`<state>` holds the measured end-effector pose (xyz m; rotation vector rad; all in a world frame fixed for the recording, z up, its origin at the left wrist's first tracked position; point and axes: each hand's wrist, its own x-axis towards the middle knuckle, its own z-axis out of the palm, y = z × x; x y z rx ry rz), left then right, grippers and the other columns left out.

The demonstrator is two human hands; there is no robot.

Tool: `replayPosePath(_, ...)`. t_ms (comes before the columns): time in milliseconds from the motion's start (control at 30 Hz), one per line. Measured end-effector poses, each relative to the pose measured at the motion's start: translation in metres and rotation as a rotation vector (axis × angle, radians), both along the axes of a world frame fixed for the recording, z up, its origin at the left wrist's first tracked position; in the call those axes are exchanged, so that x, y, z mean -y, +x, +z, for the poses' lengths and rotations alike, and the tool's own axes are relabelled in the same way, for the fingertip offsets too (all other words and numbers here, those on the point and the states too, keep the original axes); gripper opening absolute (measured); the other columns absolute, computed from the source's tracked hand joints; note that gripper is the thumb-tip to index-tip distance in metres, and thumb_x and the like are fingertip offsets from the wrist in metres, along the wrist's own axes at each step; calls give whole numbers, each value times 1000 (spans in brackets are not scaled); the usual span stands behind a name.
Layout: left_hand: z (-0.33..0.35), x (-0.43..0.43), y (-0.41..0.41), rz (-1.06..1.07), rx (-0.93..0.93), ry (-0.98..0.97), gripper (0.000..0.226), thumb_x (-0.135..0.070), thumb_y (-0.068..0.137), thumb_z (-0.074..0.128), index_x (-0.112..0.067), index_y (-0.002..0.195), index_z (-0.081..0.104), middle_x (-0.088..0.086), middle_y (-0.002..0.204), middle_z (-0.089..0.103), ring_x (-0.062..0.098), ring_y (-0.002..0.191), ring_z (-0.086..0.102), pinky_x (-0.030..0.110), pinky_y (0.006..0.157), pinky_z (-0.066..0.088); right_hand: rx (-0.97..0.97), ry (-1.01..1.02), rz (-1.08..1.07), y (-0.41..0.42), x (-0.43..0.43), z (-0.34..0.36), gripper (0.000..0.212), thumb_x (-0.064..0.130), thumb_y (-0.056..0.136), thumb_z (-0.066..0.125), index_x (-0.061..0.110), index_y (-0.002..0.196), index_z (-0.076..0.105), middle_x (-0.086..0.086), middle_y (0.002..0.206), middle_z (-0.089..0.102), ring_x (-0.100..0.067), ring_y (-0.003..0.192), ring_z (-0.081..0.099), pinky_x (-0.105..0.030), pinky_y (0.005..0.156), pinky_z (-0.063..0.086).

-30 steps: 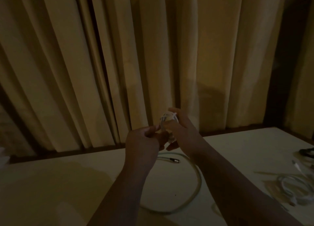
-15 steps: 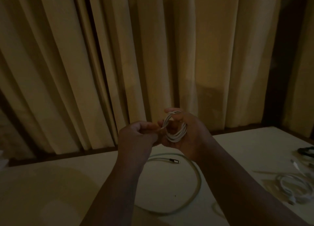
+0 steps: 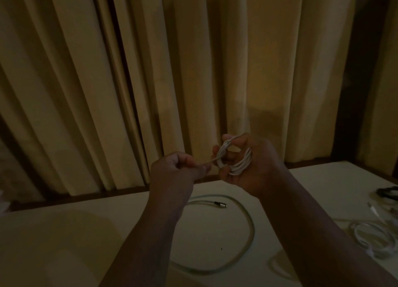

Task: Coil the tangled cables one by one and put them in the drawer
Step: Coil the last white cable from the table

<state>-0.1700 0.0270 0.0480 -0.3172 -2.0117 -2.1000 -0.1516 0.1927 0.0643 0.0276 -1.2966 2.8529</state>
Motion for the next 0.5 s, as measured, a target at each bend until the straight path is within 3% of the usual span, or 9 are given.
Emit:
replayPosePath(200,-12,-11,-1,-116,163,55,14,-5,85,74,-9,98,69,15,94,75,26,87,74,34,74,60,-11,92,-86,-6,11,-11,20,17,93,48,9,104,63,-13,88,75,-24,70,64,-29,56,44)
replayPosePath(267,-10,-13,1,-169,227,60,3,-8,91,69,-8,94,70,12,87,76,21,79,73,36,75,61,-52,167,-87,-5,11,-11,18,20,95,48,10,102,62,-13,100,76,-27,77,66,-33,60,49)
replayPosePath(333,-9,-13,3,-231,306,72,7,-9,95,64,-8,90,70,9,83,76,22,80,71,43,80,60,-88,201,-83,-3,10,-9,21,23,97,46,11,103,62,-13,105,76,-30,92,70,-36,65,51)
replayPosePath(500,-9,-17,7,-339,385,230,10,-5,95,60,-7,92,69,15,91,74,28,88,70,50,92,55,-116,198,-58,0,11,-8,28,28,101,42,14,116,60,-10,115,75,-26,107,72,-32,66,51)
